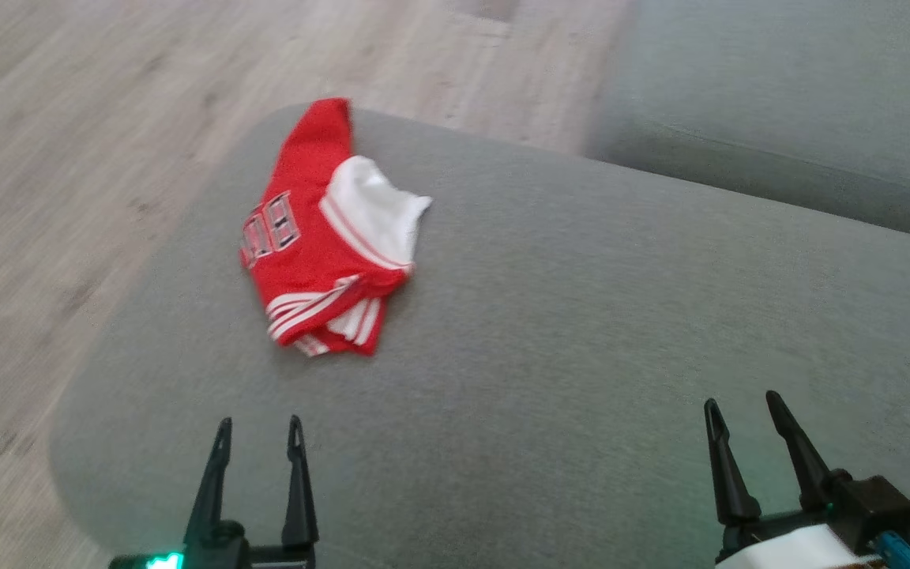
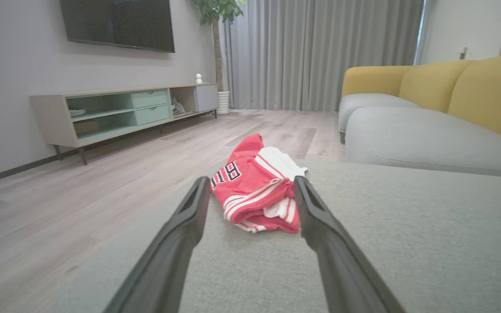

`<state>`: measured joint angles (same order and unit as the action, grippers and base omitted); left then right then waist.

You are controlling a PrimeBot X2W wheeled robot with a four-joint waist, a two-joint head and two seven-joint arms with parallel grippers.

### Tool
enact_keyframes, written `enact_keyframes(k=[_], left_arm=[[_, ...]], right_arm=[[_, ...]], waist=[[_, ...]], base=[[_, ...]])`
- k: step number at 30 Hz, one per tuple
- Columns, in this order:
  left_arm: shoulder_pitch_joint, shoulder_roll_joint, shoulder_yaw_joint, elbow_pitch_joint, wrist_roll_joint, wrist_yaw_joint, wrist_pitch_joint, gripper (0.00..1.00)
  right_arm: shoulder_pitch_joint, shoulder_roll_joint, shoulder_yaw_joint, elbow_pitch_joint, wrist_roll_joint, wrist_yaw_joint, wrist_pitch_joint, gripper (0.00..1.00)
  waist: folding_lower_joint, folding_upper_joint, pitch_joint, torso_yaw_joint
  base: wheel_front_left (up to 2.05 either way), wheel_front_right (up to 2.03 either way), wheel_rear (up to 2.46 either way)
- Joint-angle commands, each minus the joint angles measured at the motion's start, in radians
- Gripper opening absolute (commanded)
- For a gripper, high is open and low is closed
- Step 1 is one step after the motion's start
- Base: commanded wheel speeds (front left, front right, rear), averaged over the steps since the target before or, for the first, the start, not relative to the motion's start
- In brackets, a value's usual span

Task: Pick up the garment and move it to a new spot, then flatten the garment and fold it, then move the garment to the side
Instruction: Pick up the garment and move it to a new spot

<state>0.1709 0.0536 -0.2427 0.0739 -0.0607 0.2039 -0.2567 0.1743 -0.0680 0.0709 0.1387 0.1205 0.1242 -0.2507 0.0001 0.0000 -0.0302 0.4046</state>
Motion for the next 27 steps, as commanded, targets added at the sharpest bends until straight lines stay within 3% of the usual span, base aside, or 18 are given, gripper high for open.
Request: enact_keyframes(k=[1, 8, 16, 21, 24, 26, 27], left_arm=[[-0.043, -0.003, 0.039, -0.037, 0.005, 0.007, -0.005, 1.0], [-0.105, 0.0, 0.078, -0.055, 0.017, -0.008, -0.005, 1.0], [-0.388, 0.007, 0.155, -0.066, 0.017, -0.028, -0.005, 1.0], [-0.574, 0.006, 0.191, 0.111, -0.024, -0.053, -0.005, 1.0], [-0.667, 0.002, 0.214, 0.299, -0.077, -0.037, 0.009, 1.0], [-0.727, -0.001, 0.219, 0.432, -0.134, -0.038, 0.081, 1.0], [-0.727, -0.001, 0.219, 0.432, -0.134, -0.038, 0.081, 1.0]], right_arm=[[-0.048, -0.01, 0.025, -0.028, -0.004, 0.007, -0.011, 1.0], [-0.063, -0.041, 0.024, -0.033, -0.012, 0.007, -0.011, 1.0], [-0.151, -0.201, 0.034, -0.082, -0.033, 0.007, -0.011, 1.0], [-0.204, -0.295, 0.028, -0.115, -0.035, 0.007, -0.011, 1.0], [-0.225, -0.322, 0.022, -0.131, -0.033, 0.007, -0.011, 1.0], [-0.234, -0.33, 0.019, -0.14, -0.033, 0.007, -0.011, 1.0], [-0.234, -0.33, 0.019, -0.14, -0.033, 0.007, -0.011, 1.0]], waist=[[-0.0001, 0.0, 0.024, 0.056], [-0.0001, 0.0, 0.096, 0.069], [-0.0001, 0.0, 0.37, -0.002], [-0.0001, 0.0, 0.511, -0.044], [-0.0001, 0.0, 0.56, -0.064], [-0.0001, 0.0, 0.578, -0.073], [-0.0001, 0.0, 0.578, -0.073]], base=[[0.0, 0.0, 0.0], [0.0, 0.0, 0.0], [0.0, 0.0, 0.0], [0.0, 0.0, 0.0], [0.0, 0.0, 0.0], [0.0, 0.0, 0.0], [0.0, 0.0, 0.0]])
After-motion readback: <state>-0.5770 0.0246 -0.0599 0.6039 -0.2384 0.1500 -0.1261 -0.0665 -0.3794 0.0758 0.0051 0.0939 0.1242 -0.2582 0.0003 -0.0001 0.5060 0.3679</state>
